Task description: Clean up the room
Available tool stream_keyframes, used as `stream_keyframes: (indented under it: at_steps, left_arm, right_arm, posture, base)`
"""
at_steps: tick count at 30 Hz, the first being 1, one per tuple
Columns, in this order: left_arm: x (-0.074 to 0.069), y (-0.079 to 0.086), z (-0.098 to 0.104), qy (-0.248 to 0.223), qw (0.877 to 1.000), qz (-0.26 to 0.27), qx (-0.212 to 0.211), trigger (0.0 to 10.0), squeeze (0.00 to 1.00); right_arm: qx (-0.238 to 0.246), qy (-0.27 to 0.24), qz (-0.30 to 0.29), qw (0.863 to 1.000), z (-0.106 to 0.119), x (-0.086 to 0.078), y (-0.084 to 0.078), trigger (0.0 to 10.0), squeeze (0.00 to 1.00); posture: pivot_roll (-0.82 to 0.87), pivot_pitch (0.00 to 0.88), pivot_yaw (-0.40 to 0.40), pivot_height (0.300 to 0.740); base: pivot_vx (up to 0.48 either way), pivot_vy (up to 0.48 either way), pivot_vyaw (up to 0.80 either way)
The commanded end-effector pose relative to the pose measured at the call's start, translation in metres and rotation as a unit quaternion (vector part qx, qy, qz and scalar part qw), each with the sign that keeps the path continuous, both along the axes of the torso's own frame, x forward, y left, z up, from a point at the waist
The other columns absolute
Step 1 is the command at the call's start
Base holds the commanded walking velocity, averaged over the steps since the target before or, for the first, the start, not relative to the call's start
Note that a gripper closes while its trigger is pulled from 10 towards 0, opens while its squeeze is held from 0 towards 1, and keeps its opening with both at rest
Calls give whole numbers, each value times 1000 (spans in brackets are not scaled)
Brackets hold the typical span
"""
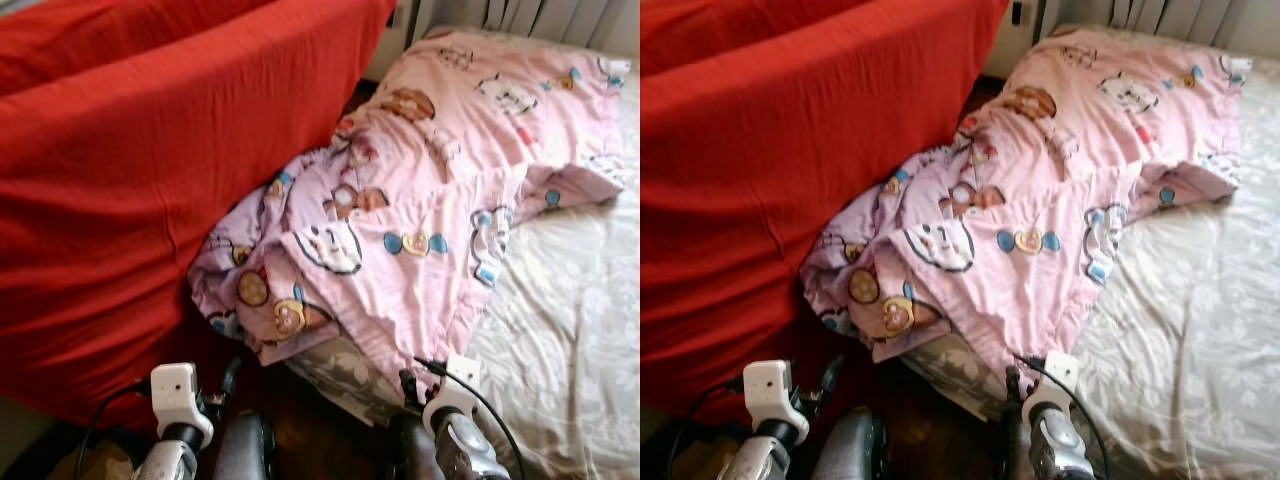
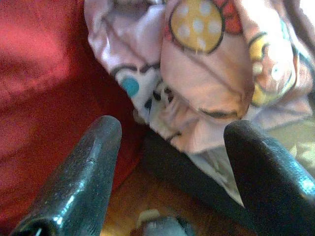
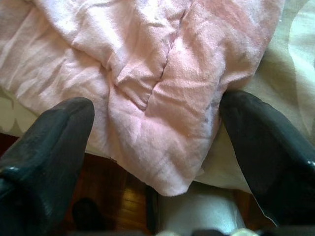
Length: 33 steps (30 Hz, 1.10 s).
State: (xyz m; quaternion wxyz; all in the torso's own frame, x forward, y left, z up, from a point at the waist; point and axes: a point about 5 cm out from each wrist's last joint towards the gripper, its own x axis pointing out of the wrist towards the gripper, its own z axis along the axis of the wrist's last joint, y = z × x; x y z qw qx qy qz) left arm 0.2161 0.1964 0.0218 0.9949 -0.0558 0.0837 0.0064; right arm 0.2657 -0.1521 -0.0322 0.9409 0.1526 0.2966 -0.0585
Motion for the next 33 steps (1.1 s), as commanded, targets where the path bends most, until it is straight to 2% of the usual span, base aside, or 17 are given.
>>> stream_keyframes:
  at_steps: [1, 8, 12, 19, 21, 25, 26, 27, 28, 33]
  left_arm:
    - [-7, 1, -2, 11, 1000, 5, -3, 10000, 0]
    - [-13, 2, -1, 16, 1000, 7, -2, 10000, 0]
    - [-15, 2, 0, 18, 1000, 8, -2, 10000, 0]
    - [-18, 1, 2, 24, 1000, 7, 0, 10000, 0]
    - [-18, 0, 2, 26, 1000, 6, 0, 10000, 0]
    - [-19, 0, 2, 28, 1000, 4, 1, 10000, 0]
    - [-19, -1, 2, 29, 1000, 4, 2, 10000, 0]
    - [-19, -1, 2, 29, 1000, 4, 2, 10000, 0]
    - [-20, -1, 2, 29, 1000, 4, 2, 10000, 0]
    - [-20, -2, 2, 33, 999, 3, 1, 10000, 0]
  right_arm:
    - [5, 9, -10, 1000, -1, -1, 0, 10000, 0]
    - [-12, -3, -37, 999, 6, 7, -7, 10000, 0]
    - [-5, -1, -42, 999, 5, 5, -8, 10000, 0]
    - [5, 9, -39, 999, 0, 0, -3, 10000, 0]
    - [27, 10, -36, 999, -1, 0, 0, 10000, 0]
    - [45, 19, 8, 999, -2, 0, 17, 10000, 0]
    - [40, 23, 19, 999, -2, 0, 21, 7922, 0]
    - [40, 23, 19, 999, -2, 0, 21, 7922, 0]
    - [39, 23, 20, 999, -2, 0, 21, 0, 0]
    - [39, 20, 19, 999, -1, 1, 21, 0, 0]
  posture:
    - [100, 266, 26, 618]
    - [105, 279, 24, 618]
    - [105, 285, 23, 618]
    - [106, 293, 26, 618]
    - [106, 293, 26, 618]
    - [110, 296, 27, 618]
    - [112, 297, 25, 618]
    - [112, 297, 25, 618]
    - [112, 297, 25, 618]
    - [112, 297, 24, 618]
  base:
    - [0, 0, 0]
    - [0, 0, 0]
    - [0, 0, 0]
    - [0, 0, 0]
    - [0, 0, 0]
    - [0, 0, 0]
    - [0, 0, 0]
    - [0, 0, 0]
    - [0, 0, 0]
    - [0, 0, 0]
